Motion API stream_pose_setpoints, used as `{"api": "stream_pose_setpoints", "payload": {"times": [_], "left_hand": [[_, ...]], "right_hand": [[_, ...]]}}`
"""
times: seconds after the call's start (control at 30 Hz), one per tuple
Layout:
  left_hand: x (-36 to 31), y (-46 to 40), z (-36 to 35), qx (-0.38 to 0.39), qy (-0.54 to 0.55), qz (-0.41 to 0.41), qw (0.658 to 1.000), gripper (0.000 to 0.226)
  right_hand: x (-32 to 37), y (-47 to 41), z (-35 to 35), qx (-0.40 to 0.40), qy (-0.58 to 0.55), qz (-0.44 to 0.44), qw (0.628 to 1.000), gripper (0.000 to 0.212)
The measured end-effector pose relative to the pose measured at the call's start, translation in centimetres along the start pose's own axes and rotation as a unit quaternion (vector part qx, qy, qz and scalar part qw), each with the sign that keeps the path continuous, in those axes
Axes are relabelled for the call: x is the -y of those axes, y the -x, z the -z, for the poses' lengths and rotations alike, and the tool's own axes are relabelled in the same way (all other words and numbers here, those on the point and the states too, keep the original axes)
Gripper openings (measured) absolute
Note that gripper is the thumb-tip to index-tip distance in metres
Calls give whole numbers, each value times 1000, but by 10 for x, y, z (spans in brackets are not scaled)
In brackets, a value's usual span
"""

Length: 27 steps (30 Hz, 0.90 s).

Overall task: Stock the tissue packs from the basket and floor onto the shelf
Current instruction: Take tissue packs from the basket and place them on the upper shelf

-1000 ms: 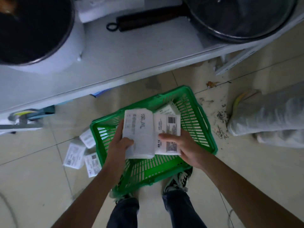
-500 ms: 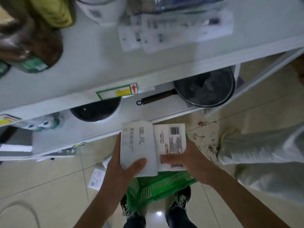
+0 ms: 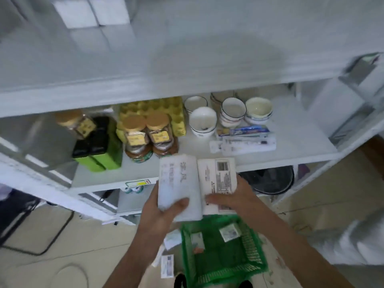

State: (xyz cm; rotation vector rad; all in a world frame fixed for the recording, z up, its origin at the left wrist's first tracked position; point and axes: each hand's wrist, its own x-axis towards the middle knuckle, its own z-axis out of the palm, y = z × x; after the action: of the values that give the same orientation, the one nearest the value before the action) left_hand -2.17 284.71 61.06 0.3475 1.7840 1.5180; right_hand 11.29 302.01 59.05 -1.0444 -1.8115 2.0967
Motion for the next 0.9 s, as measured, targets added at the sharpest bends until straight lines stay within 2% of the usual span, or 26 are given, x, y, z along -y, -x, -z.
{"api": "stream_pose_setpoints", "payload": {"times": [0.1, 0.2, 0.37, 0.5, 0.7, 0.9], "left_hand": [[-43, 23, 14, -6, -1, -44, 999, 47], [-82, 37, 29, -13, 16, -78, 997, 48], [-148, 41, 54, -2, 21, -124, 992, 50], [-190, 29, 80, -11, 34, -136, 990, 45], [-250, -13, 130, -2, 48, -155, 987, 43], [-296, -76, 184, 6, 8, -144, 990, 57]], "right_hand": [[52, 10, -15, 22, 18, 31, 999, 53], [102, 17, -28, 45, 33, 75, 996, 47], [171, 20, -50, 45, 29, 131, 990, 65], [216, 4, -73, 43, 25, 151, 987, 49], [282, -42, -118, 65, -19, 123, 990, 35], [334, -104, -159, 83, -34, 85, 992, 43]]}}
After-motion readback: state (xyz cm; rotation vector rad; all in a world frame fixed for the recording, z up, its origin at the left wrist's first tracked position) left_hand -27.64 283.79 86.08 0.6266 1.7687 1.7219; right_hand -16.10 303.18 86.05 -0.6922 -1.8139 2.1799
